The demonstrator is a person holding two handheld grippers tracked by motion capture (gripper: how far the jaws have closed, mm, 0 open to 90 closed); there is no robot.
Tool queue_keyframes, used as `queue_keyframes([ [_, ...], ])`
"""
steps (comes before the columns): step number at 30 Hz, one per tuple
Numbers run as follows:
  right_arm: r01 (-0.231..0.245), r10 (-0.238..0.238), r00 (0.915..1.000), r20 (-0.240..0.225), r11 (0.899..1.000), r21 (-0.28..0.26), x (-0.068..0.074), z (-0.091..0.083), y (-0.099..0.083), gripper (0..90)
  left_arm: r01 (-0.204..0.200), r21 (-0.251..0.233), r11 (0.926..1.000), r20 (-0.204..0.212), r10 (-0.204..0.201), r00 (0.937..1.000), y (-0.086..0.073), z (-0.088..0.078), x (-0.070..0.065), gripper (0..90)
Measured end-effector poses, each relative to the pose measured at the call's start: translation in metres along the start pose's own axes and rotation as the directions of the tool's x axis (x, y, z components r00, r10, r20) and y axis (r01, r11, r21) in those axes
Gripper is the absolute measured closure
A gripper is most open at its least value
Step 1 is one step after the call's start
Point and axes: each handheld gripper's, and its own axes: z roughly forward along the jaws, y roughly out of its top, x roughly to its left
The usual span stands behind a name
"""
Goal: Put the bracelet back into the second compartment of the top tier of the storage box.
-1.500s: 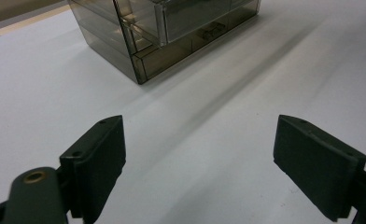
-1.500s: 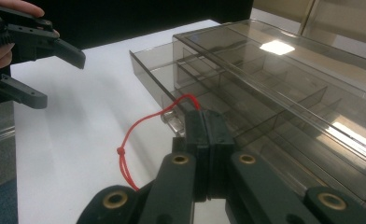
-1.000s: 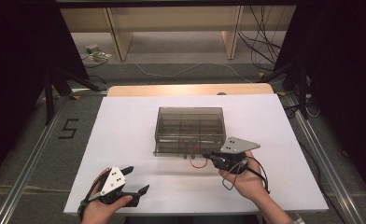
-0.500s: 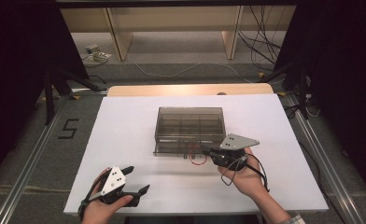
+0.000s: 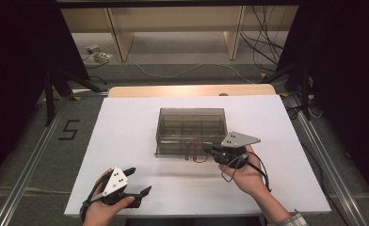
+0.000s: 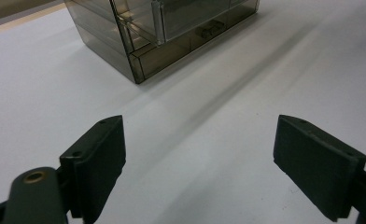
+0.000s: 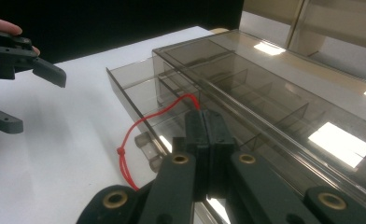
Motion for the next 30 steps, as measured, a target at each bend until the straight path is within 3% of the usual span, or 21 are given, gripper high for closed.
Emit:
queue_keyframes([
  [18, -0.012, 0.012, 0.9993, 0.035, 1.000, -0.003, -0.008, 0.006, 0.008, 90.0, 0.011, 0.004, 0.9999, 0.006, -0.011, 0.9999, -0.001, 0.003, 0.000, 16.9],
  [30, 0.007, -0.008, 0.9981, 0.062, 1.000, 0.015, -0.011, 0.016, 0.014, 90.0, 0.012, 0.002, 0.9999, 0.007, -0.012, 0.9999, -0.001, 0.003, 0.000, 16.9],
])
